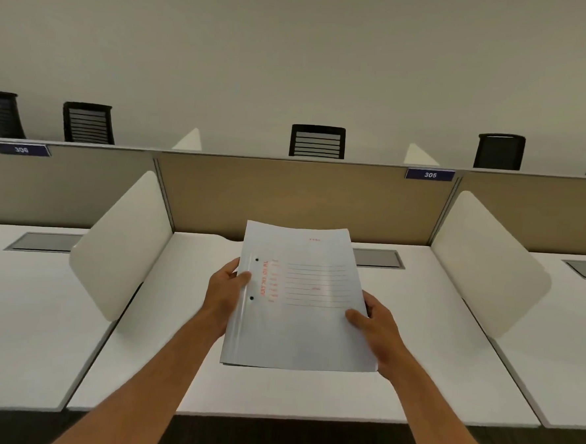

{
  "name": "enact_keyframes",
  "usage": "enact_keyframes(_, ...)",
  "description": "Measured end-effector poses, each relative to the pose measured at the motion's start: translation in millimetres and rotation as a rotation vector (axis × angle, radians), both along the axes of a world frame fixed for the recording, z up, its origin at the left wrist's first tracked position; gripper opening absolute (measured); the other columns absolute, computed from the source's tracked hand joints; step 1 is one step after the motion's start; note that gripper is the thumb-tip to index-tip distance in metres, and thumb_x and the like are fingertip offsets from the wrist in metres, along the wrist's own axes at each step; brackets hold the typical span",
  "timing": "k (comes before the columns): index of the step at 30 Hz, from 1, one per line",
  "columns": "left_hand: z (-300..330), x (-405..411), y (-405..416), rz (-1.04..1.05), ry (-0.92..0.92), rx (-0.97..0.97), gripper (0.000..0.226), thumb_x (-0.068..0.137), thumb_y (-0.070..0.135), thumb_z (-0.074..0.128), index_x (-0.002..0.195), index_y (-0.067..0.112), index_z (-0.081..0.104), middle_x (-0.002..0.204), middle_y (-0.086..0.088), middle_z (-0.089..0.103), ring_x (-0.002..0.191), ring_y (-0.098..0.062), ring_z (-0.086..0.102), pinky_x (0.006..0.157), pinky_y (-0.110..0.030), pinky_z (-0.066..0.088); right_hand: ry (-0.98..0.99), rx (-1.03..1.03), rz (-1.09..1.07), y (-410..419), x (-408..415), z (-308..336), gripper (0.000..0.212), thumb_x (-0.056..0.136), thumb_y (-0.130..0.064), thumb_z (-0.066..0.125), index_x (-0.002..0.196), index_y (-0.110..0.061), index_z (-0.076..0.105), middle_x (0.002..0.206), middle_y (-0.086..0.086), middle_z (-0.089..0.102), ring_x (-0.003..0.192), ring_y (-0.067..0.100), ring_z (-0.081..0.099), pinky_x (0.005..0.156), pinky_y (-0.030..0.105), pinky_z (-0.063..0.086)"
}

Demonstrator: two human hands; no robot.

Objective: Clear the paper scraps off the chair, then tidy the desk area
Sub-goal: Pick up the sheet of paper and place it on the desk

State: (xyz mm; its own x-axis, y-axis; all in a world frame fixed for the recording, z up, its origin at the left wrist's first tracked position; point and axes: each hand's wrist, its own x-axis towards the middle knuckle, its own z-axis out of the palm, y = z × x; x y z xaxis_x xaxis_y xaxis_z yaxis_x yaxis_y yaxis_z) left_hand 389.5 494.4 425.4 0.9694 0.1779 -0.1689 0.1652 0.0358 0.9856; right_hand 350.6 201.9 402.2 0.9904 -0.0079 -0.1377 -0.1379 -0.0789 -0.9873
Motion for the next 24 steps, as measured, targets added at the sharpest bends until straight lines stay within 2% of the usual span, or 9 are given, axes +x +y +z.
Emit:
enact_keyframes(8, -14, 88, 14, -0.013, 0.009, 0.044, 0.032, 0.098, 0.011, 0.054, 0.116, 0.035, 0.067, 0.102, 0.005, 0.076, 0.080, -0.020, 0.077, 0.056, -0.033, 0.060, 0.047, 0.003, -0.016, 17, 85, -14, 0.033, 0.093, -0.016, 0.064, 0.119, -0.035, 0.064, 0.111, -0.009, 0.073, 0.096, 0.022, 0.071, 0.081, 0.044, 0.061)
enact_keyframes(12, -41, 146, 26, -0.026, 0.023, 0.075, 0.034, 0.098, 0.010, 0.054, 0.110, 0.039, 0.067, 0.102, 0.007, 0.076, 0.080, -0.016, 0.076, 0.056, -0.029, 0.059, 0.090, -0.015, -0.038, 31, 140, -35, 0.034, 0.092, -0.014, 0.064, 0.117, -0.037, 0.064, 0.110, -0.012, 0.074, 0.095, 0.019, 0.072, 0.076, 0.037, 0.060)
enact_keyframes(15, -71, 198, 39, -0.038, 0.051, 0.067, 0.036, 0.099, 0.011, 0.054, 0.107, 0.043, 0.067, 0.104, 0.009, 0.075, 0.084, -0.016, 0.076, 0.061, -0.032, 0.061, 0.124, -0.041, -0.051, 45, 190, -60, 0.036, 0.092, -0.013, 0.064, 0.115, -0.040, 0.064, 0.110, -0.014, 0.073, 0.095, 0.016, 0.072, 0.078, 0.036, 0.060)
enact_keyframes(19, -116, 270, 63, -0.054, 0.112, 0.041, 0.041, 0.099, 0.008, 0.054, 0.115, 0.044, 0.065, 0.109, 0.007, 0.075, 0.093, -0.021, 0.075, 0.076, -0.043, 0.063, 0.193, -0.076, -0.060, 69, 262, -98, 0.042, 0.091, -0.010, 0.065, 0.125, -0.034, 0.061, 0.119, -0.009, 0.070, 0.104, 0.019, 0.069, 0.090, 0.045, 0.058)
enact_keyframes(24, -172, 355, 90, -0.057, 0.184, 0.032, 0.041, 0.100, 0.006, 0.057, 0.131, 0.032, 0.059, 0.119, 0.002, 0.071, 0.097, -0.019, 0.074, 0.070, -0.033, 0.063, 0.280, -0.127, -0.095, 98, 351, -152, 0.044, 0.089, -0.005, 0.065, 0.125, -0.029, 0.061, 0.120, -0.004, 0.070, 0.107, 0.020, 0.067, 0.094, 0.048, 0.056)
